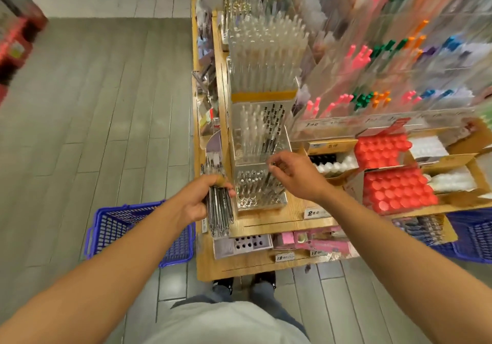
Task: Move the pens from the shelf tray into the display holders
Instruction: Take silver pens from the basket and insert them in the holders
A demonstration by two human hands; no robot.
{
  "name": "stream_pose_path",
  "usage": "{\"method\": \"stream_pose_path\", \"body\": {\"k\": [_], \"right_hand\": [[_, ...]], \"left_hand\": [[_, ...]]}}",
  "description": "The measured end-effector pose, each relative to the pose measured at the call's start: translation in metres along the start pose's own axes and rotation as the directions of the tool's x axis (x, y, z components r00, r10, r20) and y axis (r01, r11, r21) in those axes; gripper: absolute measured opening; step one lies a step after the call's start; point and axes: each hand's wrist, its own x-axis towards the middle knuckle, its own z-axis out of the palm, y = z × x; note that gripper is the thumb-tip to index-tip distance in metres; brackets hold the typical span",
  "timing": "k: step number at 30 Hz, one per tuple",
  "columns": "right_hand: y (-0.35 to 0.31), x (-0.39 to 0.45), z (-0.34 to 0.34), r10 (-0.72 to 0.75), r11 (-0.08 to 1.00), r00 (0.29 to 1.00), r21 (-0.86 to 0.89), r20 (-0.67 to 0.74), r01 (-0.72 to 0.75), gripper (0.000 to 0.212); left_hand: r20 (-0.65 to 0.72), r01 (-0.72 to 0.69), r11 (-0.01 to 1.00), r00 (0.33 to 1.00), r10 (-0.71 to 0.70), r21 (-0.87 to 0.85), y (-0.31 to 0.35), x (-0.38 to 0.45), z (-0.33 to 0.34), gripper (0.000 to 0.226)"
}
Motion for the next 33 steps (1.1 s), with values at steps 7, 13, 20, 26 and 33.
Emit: {"method": "stream_pose_path", "body": {"k": [7,13,20,26,33], "right_hand": [[0.013,0.016,-0.002,-0.186,0.953,0.95,-0.189,0.252,0.237,0.017],[0.01,0.021,0.009,-0.163,0.952,0.955,-0.216,0.248,0.218,0.019],[0.015,0.014,0.01,-0.139,0.947,0.959,-0.249,0.248,0.202,0.011],[0.011,0.012,0.018,-0.135,0.914,0.962,-0.344,0.238,0.213,0.013],[0.005,0.008,0.031,-0.104,0.888,0.976,-0.423,0.191,0.178,0.017]], "left_hand": [[-0.024,-0.093,0.993,0.995,0.092,-0.066,-0.007,-0.001,0.01,0.02],[-0.089,-0.104,0.993,0.991,0.099,-0.059,-0.016,0.003,0.02,0.022],[-0.086,-0.091,0.996,0.992,0.089,-0.016,-0.017,0.008,0.033,0.014],[-0.096,-0.089,0.996,0.991,0.088,-0.011,-0.016,0.007,0.036,0.007],[-0.084,-0.08,0.997,0.993,0.078,-0.018,-0.014,0.0,0.038,0.023]]}}
